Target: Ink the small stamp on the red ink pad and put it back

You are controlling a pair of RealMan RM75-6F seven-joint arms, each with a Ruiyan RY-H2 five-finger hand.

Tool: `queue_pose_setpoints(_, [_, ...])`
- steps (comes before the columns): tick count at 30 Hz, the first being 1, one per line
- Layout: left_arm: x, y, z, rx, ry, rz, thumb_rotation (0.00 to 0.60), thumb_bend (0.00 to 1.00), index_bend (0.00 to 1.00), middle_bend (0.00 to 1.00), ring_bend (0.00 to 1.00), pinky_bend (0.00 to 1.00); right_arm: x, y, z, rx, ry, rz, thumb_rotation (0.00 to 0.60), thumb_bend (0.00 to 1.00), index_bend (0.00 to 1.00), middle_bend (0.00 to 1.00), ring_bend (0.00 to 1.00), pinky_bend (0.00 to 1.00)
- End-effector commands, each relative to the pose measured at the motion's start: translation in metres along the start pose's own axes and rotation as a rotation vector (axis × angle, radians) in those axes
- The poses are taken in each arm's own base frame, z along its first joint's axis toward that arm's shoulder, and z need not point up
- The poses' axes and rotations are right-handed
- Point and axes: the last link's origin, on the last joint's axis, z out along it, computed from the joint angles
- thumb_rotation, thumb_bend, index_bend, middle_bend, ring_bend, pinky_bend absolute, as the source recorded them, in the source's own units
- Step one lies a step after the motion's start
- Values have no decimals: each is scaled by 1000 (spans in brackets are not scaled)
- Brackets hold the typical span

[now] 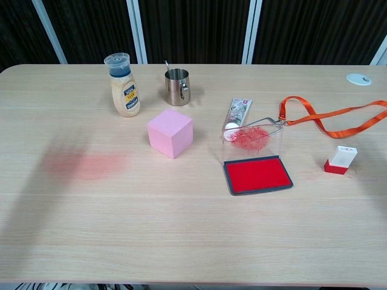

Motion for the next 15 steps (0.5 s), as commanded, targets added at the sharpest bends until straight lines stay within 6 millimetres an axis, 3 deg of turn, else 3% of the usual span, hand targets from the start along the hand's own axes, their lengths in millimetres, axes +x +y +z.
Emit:
queue_pose_setpoints(1, [1,-1,0,0,3,-5,600,48,0,0,0,0,0,-1,0,3,1,-1,600,42,0,13,23,236])
queue_pose_setpoints(11, [2,-1,3,-4,18,-8,600,4,0,0,0,0,-1,-18,3,-11,-31,95,600,0,4,26,24,236])
queue_pose_setpoints(15, [1,-3,5,-3,13,-1,600,11,0,0,0,0,-3,-34,14,-10,-58,112,600,39,83,74,28,236])
